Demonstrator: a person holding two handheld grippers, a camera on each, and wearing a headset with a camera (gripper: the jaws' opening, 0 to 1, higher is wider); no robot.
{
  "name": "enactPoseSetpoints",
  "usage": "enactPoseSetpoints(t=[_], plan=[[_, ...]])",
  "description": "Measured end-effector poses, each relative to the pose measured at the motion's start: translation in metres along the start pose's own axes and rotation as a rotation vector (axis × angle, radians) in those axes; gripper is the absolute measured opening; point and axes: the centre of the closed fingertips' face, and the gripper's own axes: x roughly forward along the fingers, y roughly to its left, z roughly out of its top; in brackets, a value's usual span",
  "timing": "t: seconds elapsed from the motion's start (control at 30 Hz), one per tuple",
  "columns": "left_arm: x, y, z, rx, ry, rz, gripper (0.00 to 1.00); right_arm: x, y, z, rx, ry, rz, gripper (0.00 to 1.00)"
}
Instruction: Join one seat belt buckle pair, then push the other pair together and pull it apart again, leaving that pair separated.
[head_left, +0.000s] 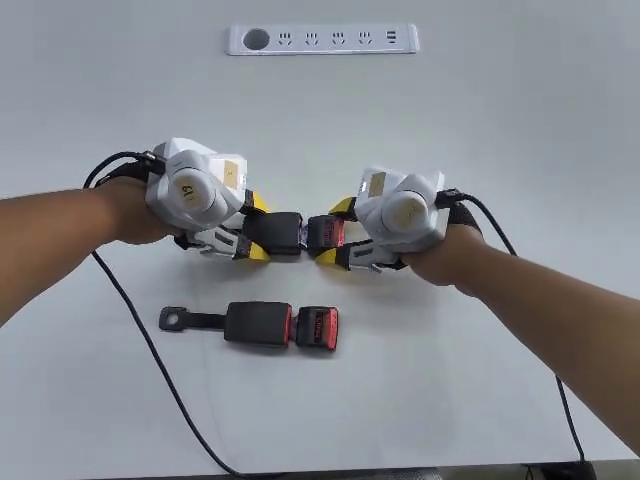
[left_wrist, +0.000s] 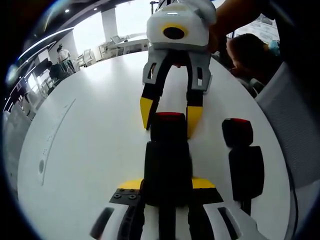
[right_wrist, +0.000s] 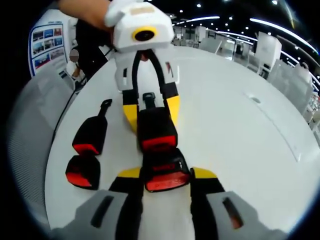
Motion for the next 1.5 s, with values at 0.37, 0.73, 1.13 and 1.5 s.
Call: enactPoseSetpoints(t=[0.37,0.73,1.13,1.5], plan=[[-0.001,0.000,0.000,-0.010,-0.003,0.002,0.34,-0.008,-0.001,-0.008,-0.005,0.023,0.003,0.36],[0.000,0.001,0.001,-0.021,-0.003,0.004,0.34,-0.014,-0.003,-0.016,0.000,0.024,0.002,0.37],[0.000,0.001,0.001,-0.027,-0.009,0.005,0.34,-0.033,-0.010,-0.035,0.009,0.021,-0.012,0.37],[0.000,0.001,0.000,-0.031,-0.004,0.006,0.34,-0.057,-0.016,-0.058,0.023,0.035,-0.018,0.37]])
